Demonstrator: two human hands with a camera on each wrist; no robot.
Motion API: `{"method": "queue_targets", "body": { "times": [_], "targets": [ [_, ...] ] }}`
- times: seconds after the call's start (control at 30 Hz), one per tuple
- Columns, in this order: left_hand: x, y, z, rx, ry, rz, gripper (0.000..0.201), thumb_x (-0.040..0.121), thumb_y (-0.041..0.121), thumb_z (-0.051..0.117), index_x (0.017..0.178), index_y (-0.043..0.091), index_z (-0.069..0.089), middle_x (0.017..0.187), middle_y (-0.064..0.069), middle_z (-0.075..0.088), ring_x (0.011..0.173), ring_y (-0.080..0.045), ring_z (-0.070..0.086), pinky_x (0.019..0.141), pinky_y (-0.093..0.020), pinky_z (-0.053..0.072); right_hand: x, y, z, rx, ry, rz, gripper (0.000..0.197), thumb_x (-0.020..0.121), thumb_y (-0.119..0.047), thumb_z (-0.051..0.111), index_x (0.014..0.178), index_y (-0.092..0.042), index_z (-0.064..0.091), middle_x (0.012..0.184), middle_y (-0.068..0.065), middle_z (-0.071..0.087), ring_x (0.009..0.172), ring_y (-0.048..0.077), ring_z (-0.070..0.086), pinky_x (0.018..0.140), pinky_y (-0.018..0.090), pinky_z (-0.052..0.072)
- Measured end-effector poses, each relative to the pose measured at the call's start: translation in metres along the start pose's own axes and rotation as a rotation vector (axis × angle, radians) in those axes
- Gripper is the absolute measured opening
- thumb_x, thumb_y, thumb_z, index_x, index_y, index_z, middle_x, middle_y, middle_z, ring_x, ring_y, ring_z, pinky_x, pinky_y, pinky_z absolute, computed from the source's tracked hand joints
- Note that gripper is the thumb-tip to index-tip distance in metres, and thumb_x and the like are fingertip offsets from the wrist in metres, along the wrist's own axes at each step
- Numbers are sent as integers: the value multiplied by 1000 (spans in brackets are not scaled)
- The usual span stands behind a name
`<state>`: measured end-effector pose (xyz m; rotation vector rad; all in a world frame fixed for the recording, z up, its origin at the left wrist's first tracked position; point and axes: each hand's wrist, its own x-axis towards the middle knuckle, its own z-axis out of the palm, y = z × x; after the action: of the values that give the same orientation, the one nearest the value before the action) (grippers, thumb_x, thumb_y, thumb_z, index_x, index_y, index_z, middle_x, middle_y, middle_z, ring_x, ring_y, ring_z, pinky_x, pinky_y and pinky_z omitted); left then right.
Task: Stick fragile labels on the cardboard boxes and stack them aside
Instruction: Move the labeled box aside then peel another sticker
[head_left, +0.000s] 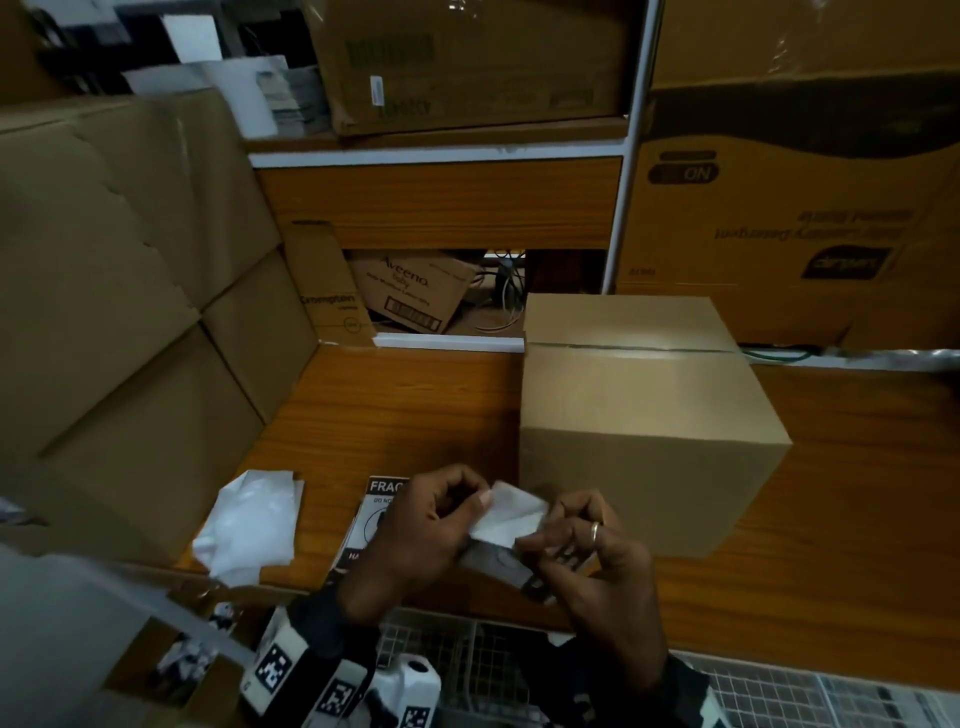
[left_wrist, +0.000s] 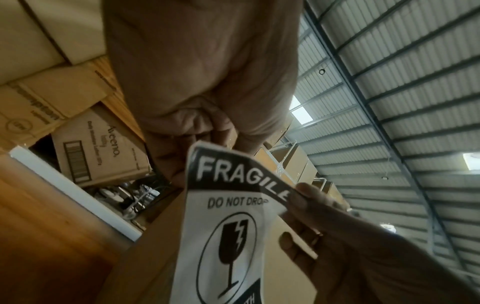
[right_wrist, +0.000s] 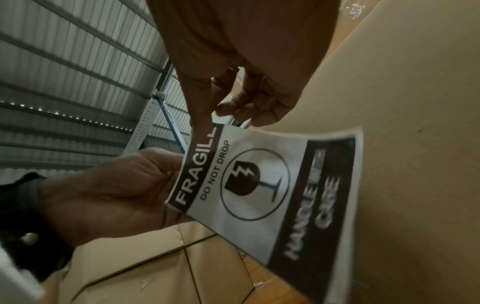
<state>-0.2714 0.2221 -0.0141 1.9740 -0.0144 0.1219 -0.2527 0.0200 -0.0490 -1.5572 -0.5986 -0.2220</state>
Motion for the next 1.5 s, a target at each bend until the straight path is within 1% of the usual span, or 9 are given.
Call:
{"method": "queue_targets", "body": {
  "times": [0.17,0.4,0.5,0.77,0.93,1.07,1.23,1.4,1.5],
  "targets": [
    [-6,8,10,347,93,40,15,102,30,57,87,32,61,73,9,60,66,-5,57,58,-24,43,-6,4,-18,-91,-202,-275,7,86,-15,78,90,-21,76,114,-10,71,116,18,67,90,46,55],
    [-23,17,6,-260,18,-125,20,98,25,61,108,9,67,85,-8,74,76,-22,69,68,-34,53,-14,12,-14,-119,-101,-247,13,88,-8,74,89,-19,68,105,-9,72,101,14,71,75,43,58],
    [-34,9,3,-302,-59,-147,34,87,22,76,116,10,64,87,-12,75,78,-25,70,74,-38,55,-17,9,-9,-144,-51,-240,12,88,-14,71,97,-21,67,101,-12,73,96,7,72,78,29,58],
    [-32,-2,-22,-280,9,-156,35,79,1,82,109,8,67,87,-15,77,87,-35,75,82,-51,59,-17,17,17,-238,-79,-240,48,89,-26,71,135,-27,60,107,-26,68,98,-2,68,84,26,56],
    [-12,-9,-50,-106,-52,-141,24,79,2,84,98,6,69,83,-13,76,83,-30,74,75,-43,59,-11,23,32,-362,-118,-446,12,95,-37,70,98,-31,80,100,-18,72,93,-5,63,87,42,43],
    [2,-11,-66,8,-129,-85,18,81,2,82,90,12,70,83,0,73,77,-11,69,65,-22,52,-9,18,40,-308,-133,-446,12,98,-38,69,98,-32,80,96,-16,73,89,0,67,88,41,45],
    [21,-25,-86,287,-22,-39,24,87,2,73,84,26,69,91,8,71,91,-8,69,72,-24,56,-5,10,42,-167,-150,-444,4,89,-20,81,92,-22,83,94,-11,75,81,11,72,77,51,49],
    [25,-22,-106,122,-71,0,19,94,-2,64,92,14,73,92,9,74,86,-3,68,72,-21,53,-7,-8,36,-5,-133,-295,10,88,-10,78,93,-17,82,97,-6,77,87,22,72,72,42,54],
    [17,-20,-100,-219,-85,-92,18,100,5,55,106,2,72,107,-6,76,101,-19,71,81,-30,57,-9,-9,36,42,-79,-184,21,84,1,79,97,-14,82,99,-2,76,92,22,73,74,37,59]
  ]
}}
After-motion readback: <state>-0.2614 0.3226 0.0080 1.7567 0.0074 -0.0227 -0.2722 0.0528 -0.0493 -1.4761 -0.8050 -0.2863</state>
